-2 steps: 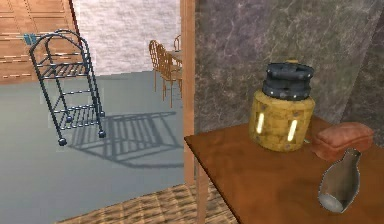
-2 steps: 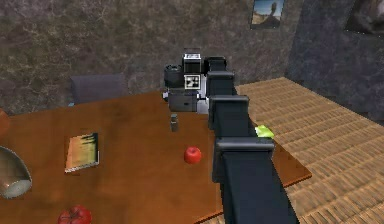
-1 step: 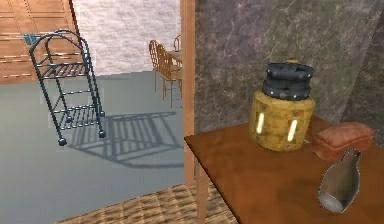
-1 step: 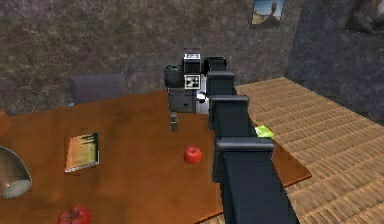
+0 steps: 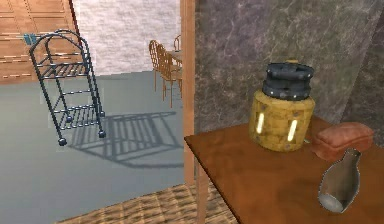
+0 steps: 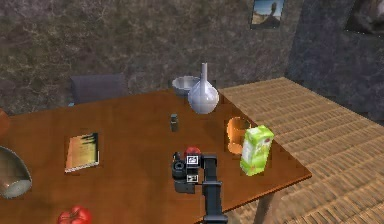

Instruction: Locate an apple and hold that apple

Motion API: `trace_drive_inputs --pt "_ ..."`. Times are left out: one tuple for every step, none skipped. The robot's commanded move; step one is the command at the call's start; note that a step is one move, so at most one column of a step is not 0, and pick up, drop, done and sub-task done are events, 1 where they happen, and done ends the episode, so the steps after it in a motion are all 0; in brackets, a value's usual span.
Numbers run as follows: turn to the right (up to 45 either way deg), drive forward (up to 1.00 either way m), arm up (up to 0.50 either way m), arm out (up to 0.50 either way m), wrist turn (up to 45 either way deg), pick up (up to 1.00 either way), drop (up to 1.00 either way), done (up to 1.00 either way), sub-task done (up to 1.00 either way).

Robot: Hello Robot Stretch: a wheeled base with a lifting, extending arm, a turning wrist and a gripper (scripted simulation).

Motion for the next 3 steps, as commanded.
trace_drive_inputs --pt "0.0 0.0 0.0 0.0 0.0 1.0 0.0 0.0 0.0" --pt "0.0 0.0 0.1 0.0 0.0 0.0 0.0 0.0 0.0" --pt "0.0 0.0 0.0 0.0 0.0 0.0 0.0 1.0 0.0"
